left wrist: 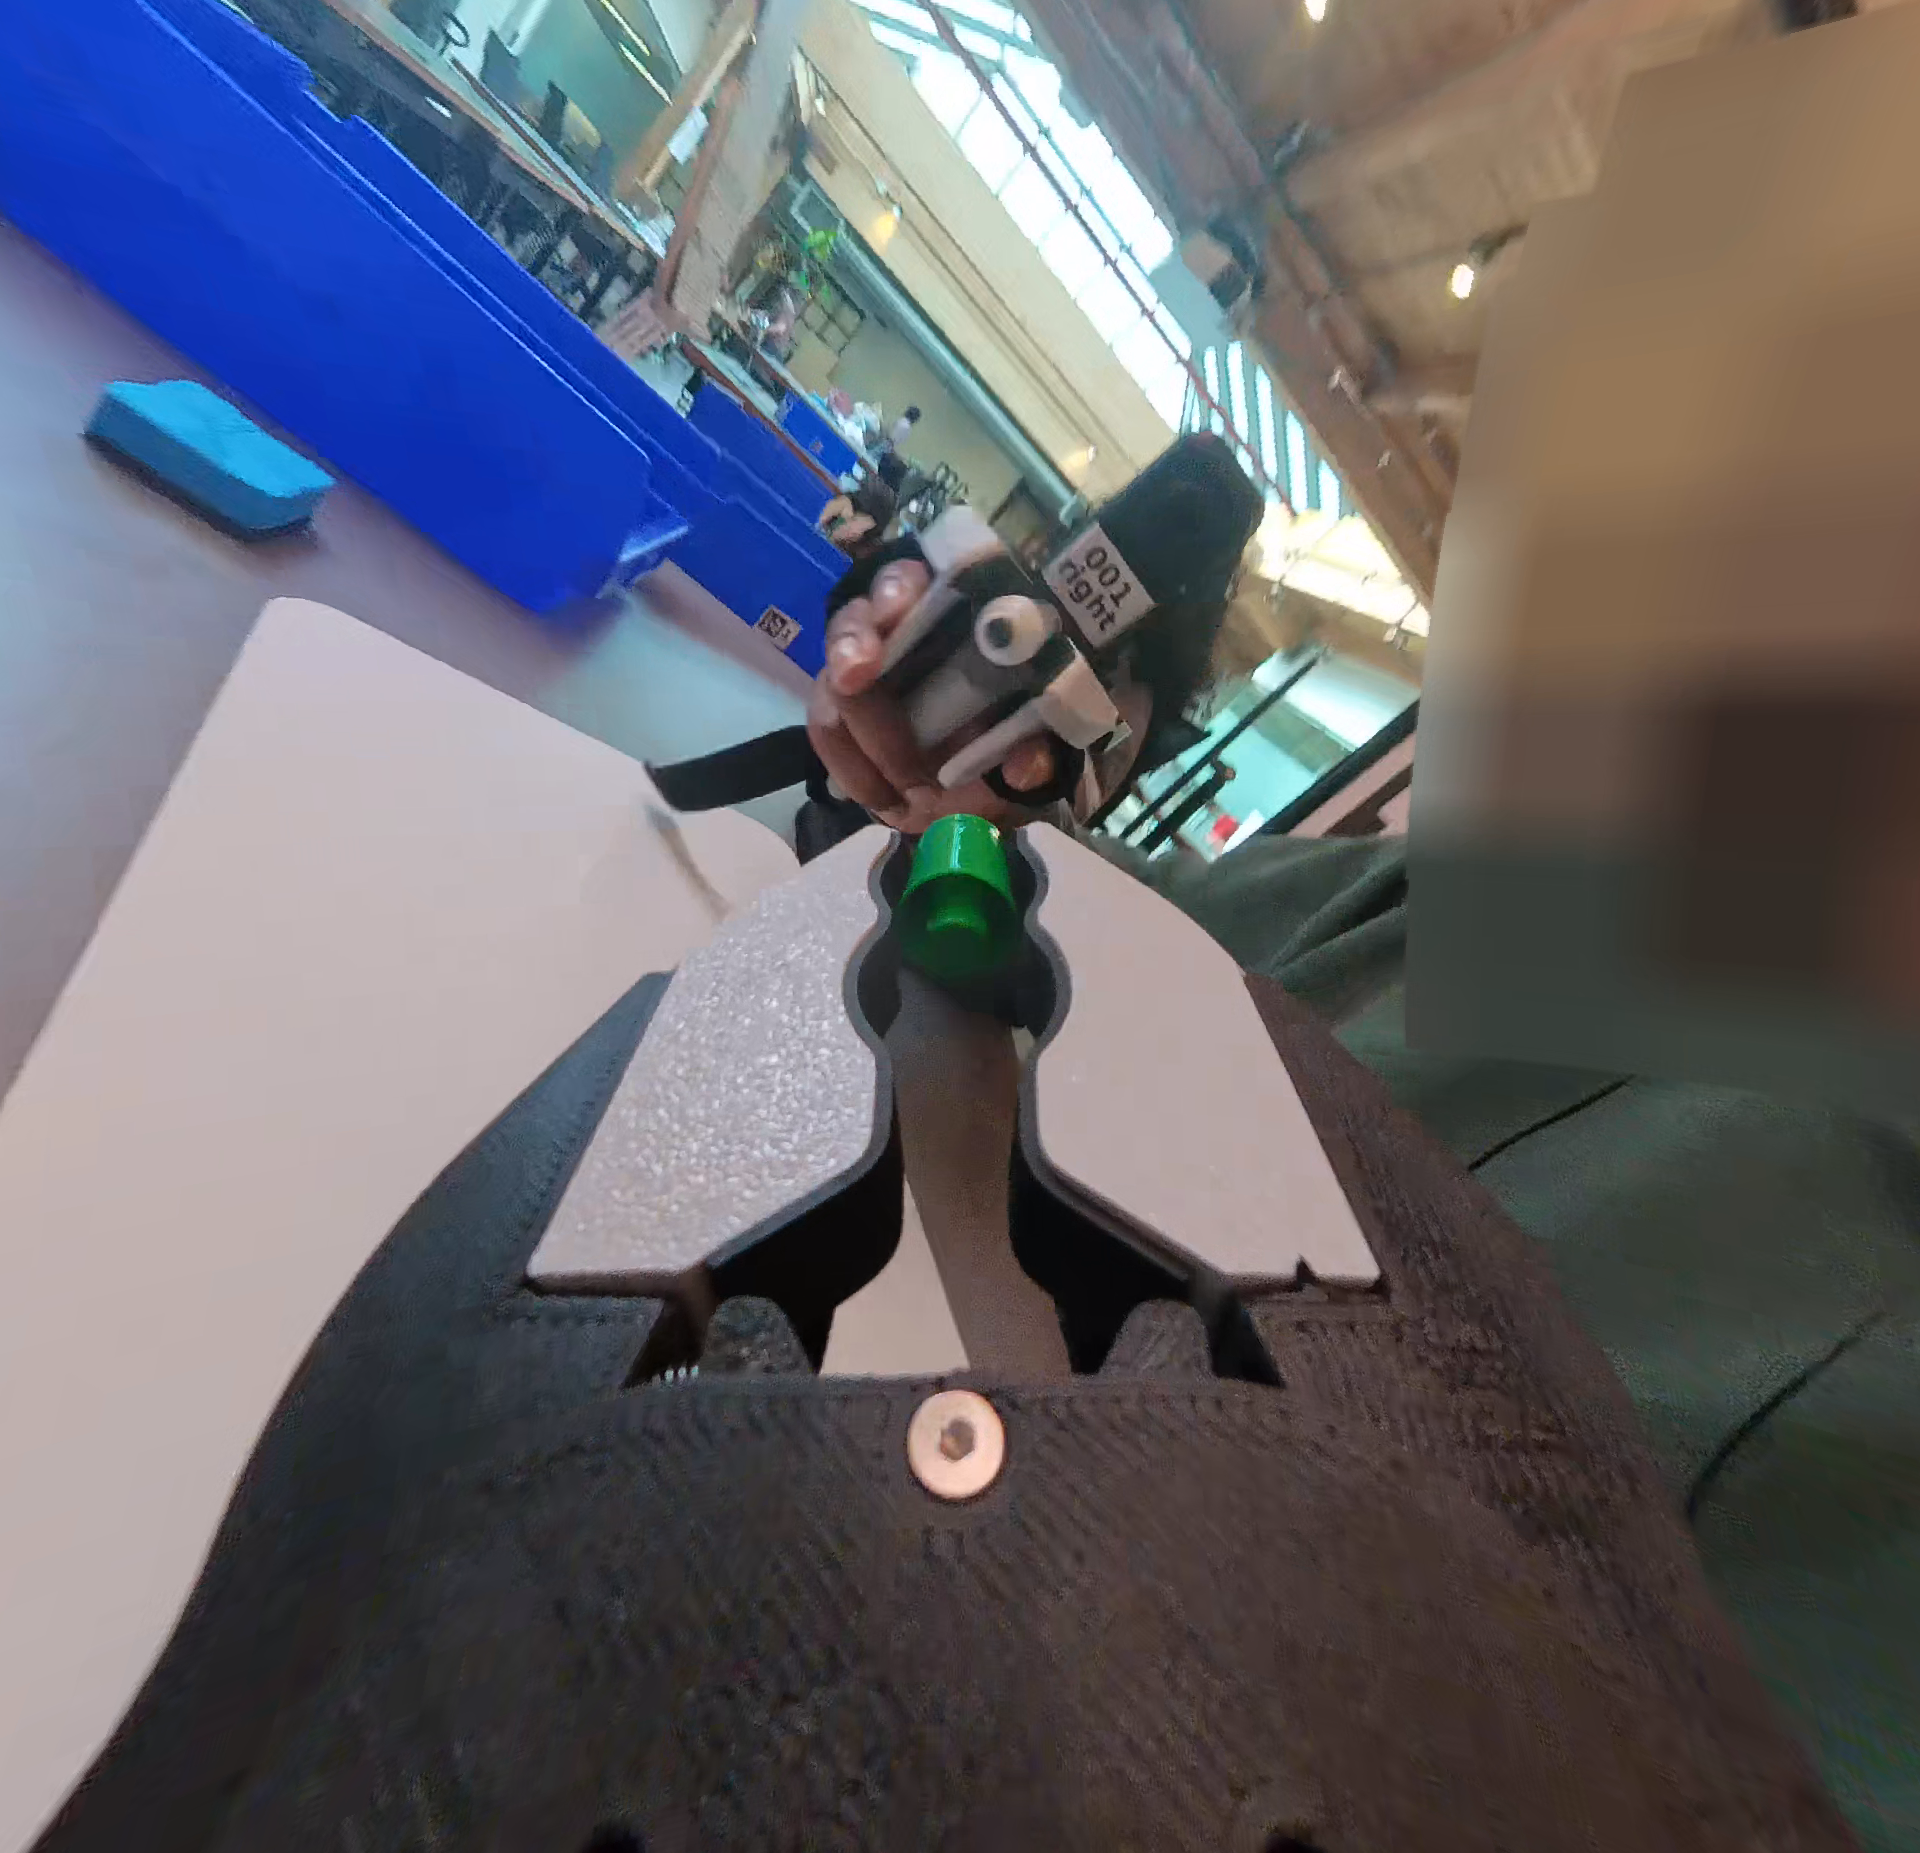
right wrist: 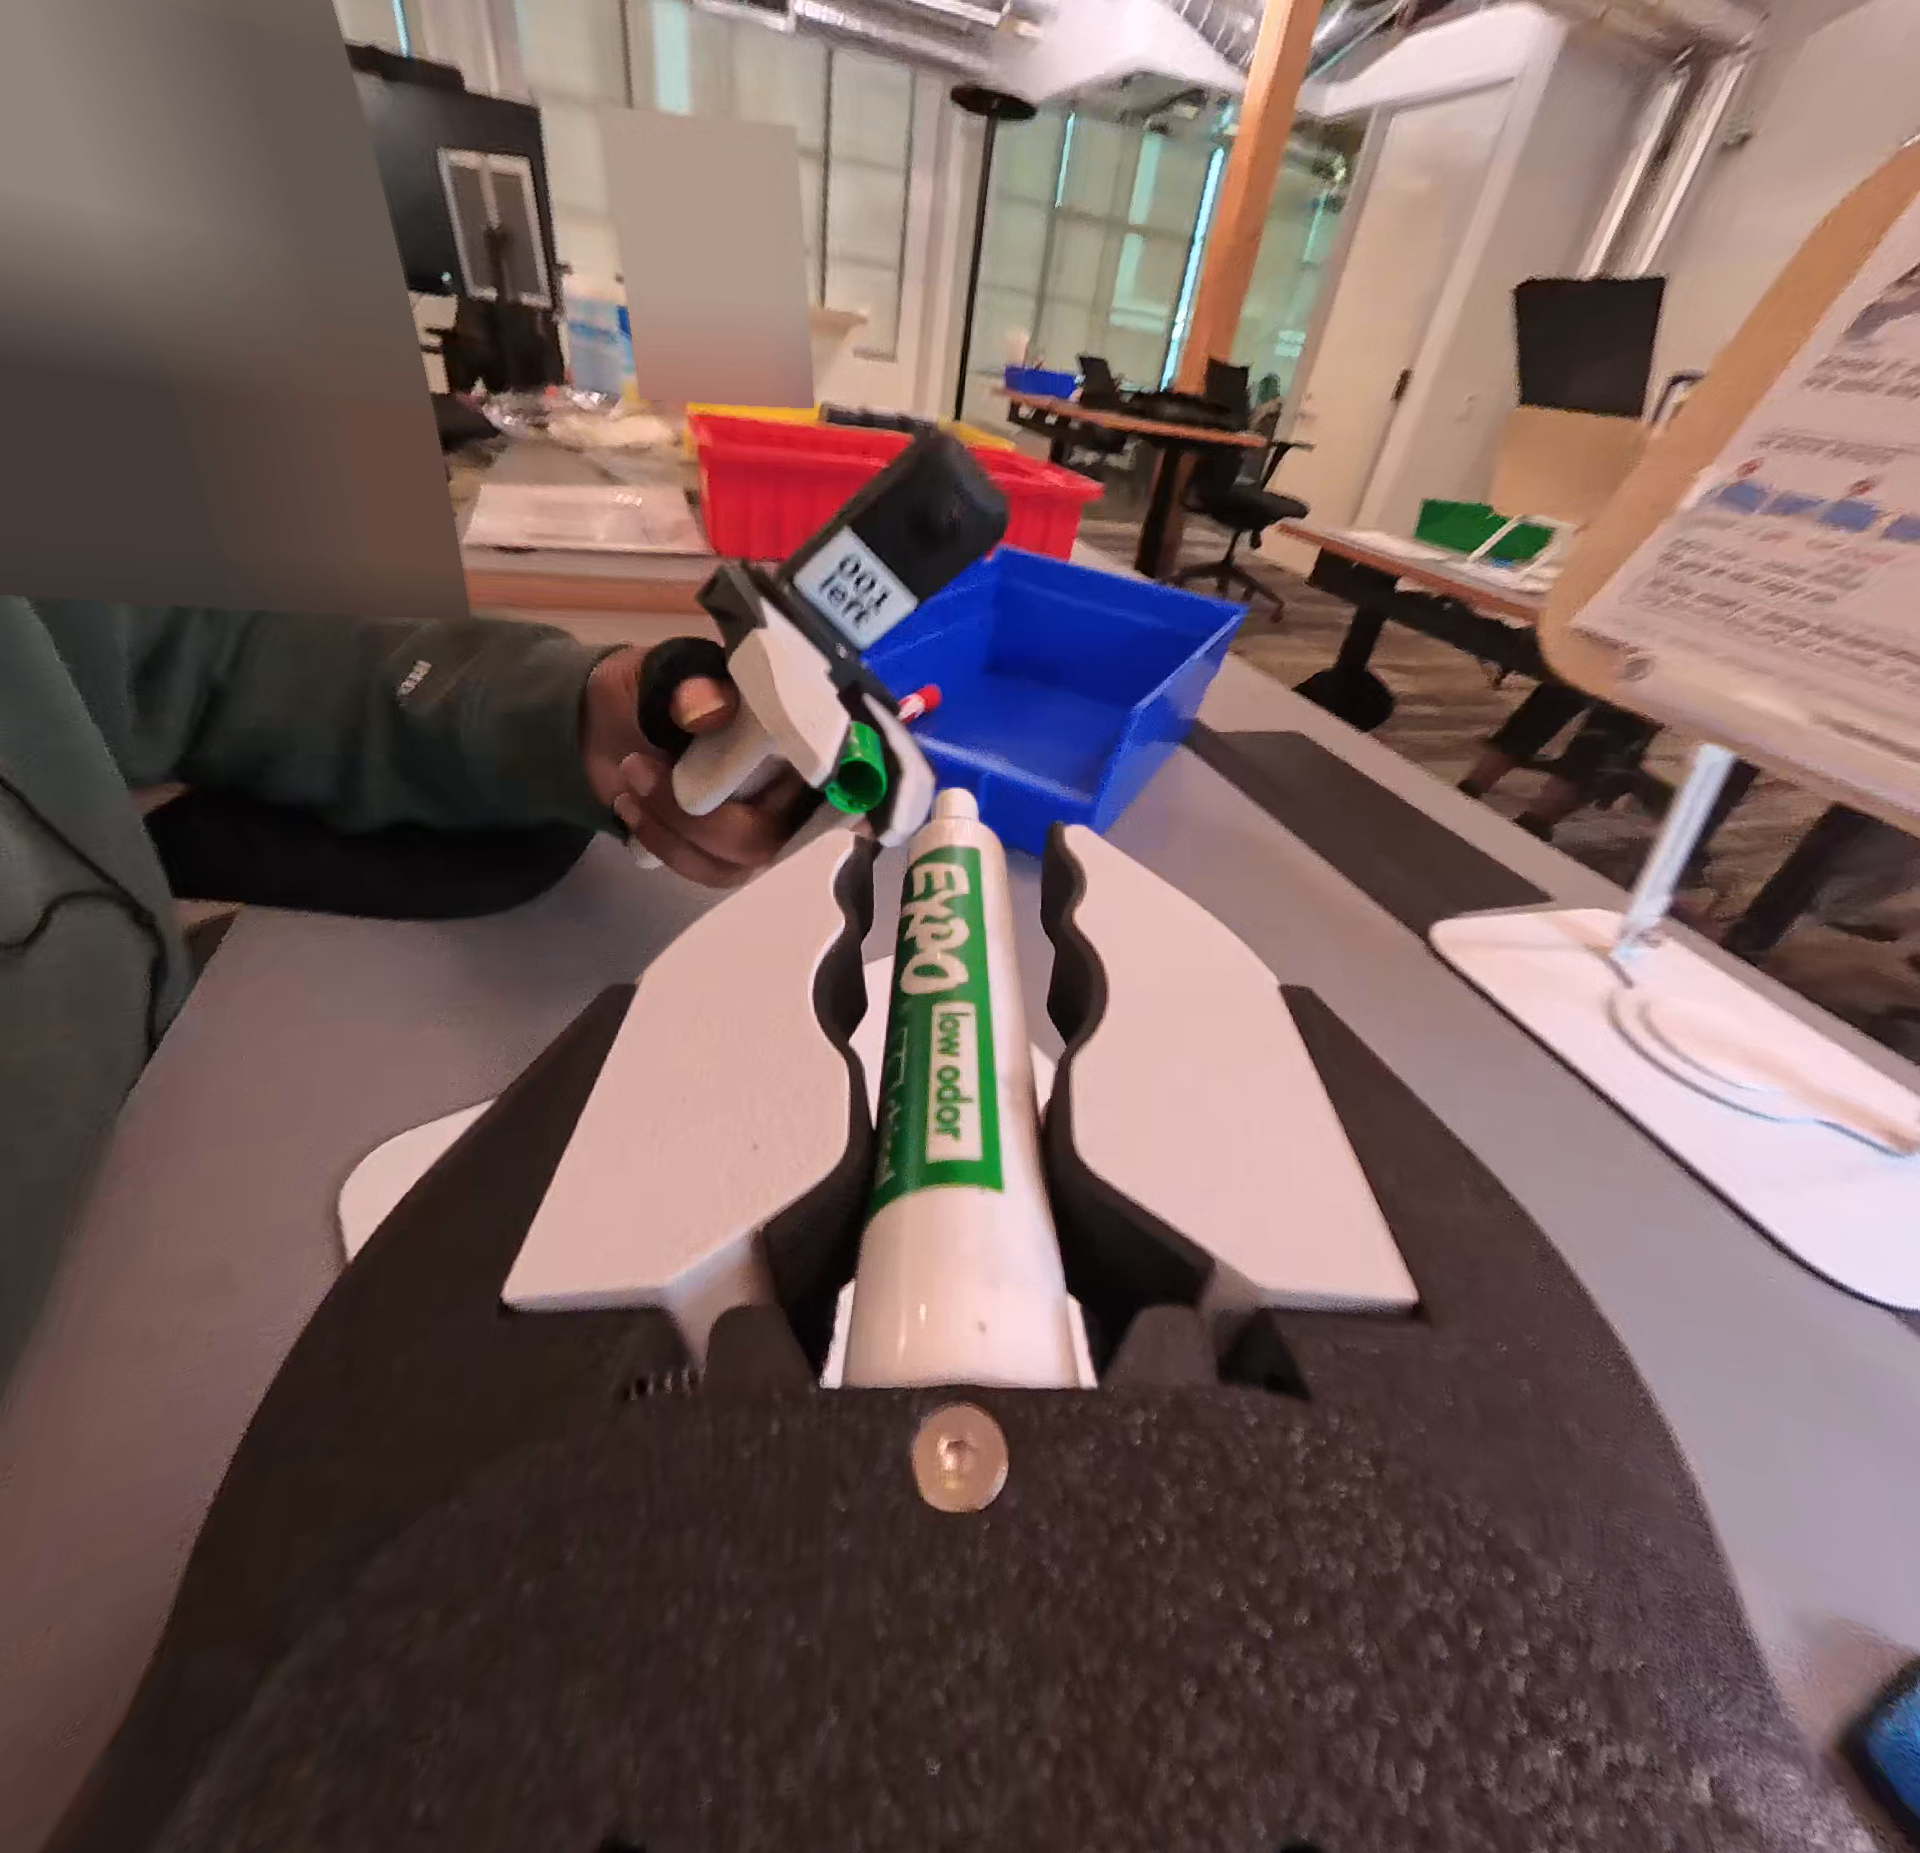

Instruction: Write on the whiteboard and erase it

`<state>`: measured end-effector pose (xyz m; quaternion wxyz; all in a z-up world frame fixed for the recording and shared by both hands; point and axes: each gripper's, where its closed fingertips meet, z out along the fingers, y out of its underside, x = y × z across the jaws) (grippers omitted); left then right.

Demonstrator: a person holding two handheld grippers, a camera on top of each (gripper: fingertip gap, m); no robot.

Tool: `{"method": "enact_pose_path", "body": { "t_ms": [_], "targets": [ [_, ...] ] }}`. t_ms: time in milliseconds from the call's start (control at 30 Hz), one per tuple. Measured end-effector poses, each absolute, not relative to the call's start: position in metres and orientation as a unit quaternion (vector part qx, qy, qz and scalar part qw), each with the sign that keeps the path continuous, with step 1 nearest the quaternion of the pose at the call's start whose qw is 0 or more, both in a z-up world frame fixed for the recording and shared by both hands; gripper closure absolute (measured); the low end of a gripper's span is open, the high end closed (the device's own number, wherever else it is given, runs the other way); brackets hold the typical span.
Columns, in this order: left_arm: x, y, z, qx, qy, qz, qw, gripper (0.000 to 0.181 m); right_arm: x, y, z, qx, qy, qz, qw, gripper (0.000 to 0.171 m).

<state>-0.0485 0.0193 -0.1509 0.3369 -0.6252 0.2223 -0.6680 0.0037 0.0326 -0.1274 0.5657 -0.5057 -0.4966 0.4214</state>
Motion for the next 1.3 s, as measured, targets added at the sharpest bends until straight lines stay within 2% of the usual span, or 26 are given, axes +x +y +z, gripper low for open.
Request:
{"method": "enact_pose_path", "body": {
  "t_ms": [233, 400, 600, 800, 1300],
  "targets": [
    [-0.062, 0.034, -0.14, -0.66, 0.277, -0.544, 0.438, 0.162, 0.008, 0.05, -0.147, -0.533, -0.494, 0.432, 0.534, 0.138],
    [-0.088, 0.039, -0.16, -0.696, 0.253, -0.46, 0.49, 0.162, 0.007, 0.054, -0.154, -0.541, -0.496, 0.422, 0.533, 0.137],
    [-0.114, 0.037, -0.189, -0.719, 0.218, -0.429, 0.501, 0.162, 0.005, 0.057, -0.165, -0.551, -0.496, 0.422, 0.522, 0.137],
    [-0.12, 0.047, -0.201, -0.728, 0.253, -0.364, 0.523, 0.162, 0.002, 0.057, -0.177, -0.558, -0.507, 0.417, 0.508, 0.137],
    [-0.113, 0.044, -0.21, -0.729, 0.305, -0.316, 0.525, 0.162, -0.012, 0.052, -0.201, -0.576, -0.536, 0.404, 0.466, 0.137]
  ]
}}
